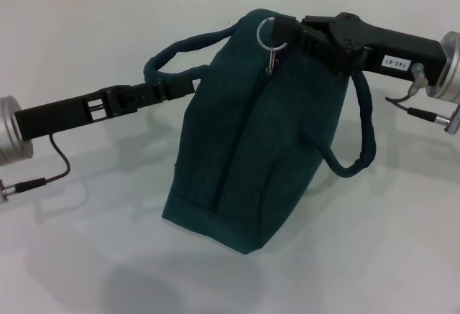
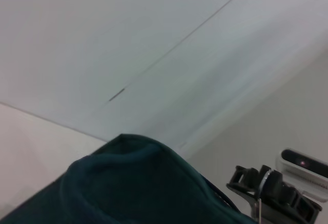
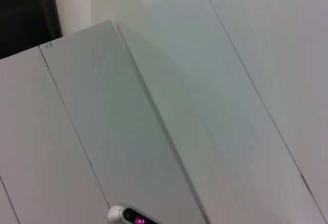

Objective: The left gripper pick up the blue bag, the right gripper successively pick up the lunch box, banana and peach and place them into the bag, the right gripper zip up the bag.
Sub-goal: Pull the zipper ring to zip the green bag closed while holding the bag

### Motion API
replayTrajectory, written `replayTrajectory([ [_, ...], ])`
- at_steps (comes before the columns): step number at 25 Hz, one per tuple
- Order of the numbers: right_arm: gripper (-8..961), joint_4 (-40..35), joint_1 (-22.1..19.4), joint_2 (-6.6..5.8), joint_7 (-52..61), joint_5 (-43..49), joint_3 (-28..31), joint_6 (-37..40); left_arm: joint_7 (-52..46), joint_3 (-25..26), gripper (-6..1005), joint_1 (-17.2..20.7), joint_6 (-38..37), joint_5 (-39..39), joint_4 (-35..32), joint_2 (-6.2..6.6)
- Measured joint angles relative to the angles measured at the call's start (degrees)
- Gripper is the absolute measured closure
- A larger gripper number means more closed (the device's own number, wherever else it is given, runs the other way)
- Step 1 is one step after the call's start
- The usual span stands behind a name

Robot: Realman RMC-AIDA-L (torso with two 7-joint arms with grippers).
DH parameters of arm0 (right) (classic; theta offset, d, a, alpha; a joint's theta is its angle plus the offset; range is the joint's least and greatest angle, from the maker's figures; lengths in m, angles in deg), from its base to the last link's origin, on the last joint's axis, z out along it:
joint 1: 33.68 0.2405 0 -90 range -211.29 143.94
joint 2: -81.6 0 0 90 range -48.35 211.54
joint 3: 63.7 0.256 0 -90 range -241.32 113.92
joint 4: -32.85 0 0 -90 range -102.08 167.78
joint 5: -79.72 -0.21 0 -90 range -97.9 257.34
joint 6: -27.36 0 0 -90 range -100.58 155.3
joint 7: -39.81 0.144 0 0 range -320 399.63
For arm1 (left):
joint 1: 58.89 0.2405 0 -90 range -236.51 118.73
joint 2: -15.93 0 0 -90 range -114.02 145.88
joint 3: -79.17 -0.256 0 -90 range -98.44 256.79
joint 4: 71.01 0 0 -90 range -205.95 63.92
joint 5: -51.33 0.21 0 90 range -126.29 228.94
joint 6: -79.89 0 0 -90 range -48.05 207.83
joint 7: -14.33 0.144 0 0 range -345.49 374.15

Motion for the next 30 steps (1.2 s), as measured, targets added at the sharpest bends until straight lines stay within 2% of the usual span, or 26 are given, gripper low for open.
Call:
replayTrajectory([
  [8,941,0.1,0.0,0.02,-0.3,0.0,0.0,0.0,-1.2,0.0,149,-1.2,-3.7,0.2,0.0,-0.61],
  [18,941,-0.1,1.7,0.42,-0.6,-0.1,-0.4,1.9,-0.6,0.0,171,-1.2,-3.6,0.9,-0.4,-0.61],
  [26,940,-0.1,2.7,0.61,-0.6,-0.3,-0.5,2.3,0.9,0.0,189,-0.9,-3.3,5.8,-5.1,-2.22],
  [30,940,-0.1,2.7,0.62,-0.6,-0.3,-0.5,2.3,1.3,0.0,198,-0.9,-1.2,6.3,-5.2,-2.35],
])
